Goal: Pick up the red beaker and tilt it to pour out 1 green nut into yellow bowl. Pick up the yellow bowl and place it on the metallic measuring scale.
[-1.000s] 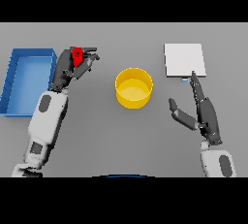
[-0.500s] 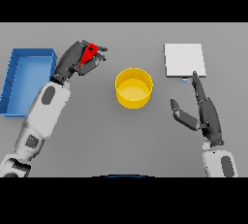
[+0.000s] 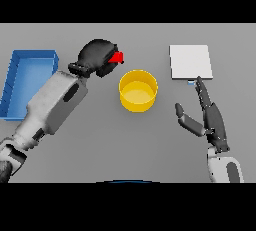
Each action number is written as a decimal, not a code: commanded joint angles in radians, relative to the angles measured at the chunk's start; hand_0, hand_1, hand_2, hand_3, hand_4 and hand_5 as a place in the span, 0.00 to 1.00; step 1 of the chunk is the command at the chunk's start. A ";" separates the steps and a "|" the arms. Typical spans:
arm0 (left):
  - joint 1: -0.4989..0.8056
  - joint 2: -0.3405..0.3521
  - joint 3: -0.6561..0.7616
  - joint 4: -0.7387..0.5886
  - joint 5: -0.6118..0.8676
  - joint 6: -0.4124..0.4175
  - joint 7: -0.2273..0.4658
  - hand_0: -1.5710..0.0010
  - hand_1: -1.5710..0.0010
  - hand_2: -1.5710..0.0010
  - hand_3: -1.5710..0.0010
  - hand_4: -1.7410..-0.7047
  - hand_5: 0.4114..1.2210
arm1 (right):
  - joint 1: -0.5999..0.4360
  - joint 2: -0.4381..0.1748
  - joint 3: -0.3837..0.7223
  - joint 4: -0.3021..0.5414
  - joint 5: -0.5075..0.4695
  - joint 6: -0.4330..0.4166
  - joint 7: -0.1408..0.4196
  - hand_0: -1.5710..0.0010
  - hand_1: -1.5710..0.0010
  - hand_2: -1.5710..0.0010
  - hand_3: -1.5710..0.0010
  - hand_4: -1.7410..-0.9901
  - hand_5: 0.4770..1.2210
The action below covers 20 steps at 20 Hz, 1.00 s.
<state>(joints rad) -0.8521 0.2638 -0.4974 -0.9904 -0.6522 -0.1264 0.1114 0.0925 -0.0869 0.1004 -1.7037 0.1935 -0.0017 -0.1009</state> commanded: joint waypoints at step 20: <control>-0.350 -0.015 -0.454 0.230 -0.469 -0.190 -0.229 0.00 0.00 0.00 0.02 0.00 1.00 | -0.004 0.037 0.002 -0.001 0.009 -0.036 0.003 1.00 1.00 1.00 1.00 0.77 0.12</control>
<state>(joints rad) -1.2016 0.2482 -0.9511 -0.7610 -1.1211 -0.3166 -0.1178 0.0886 -0.0494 0.1021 -1.7044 0.2021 -0.0378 -0.0997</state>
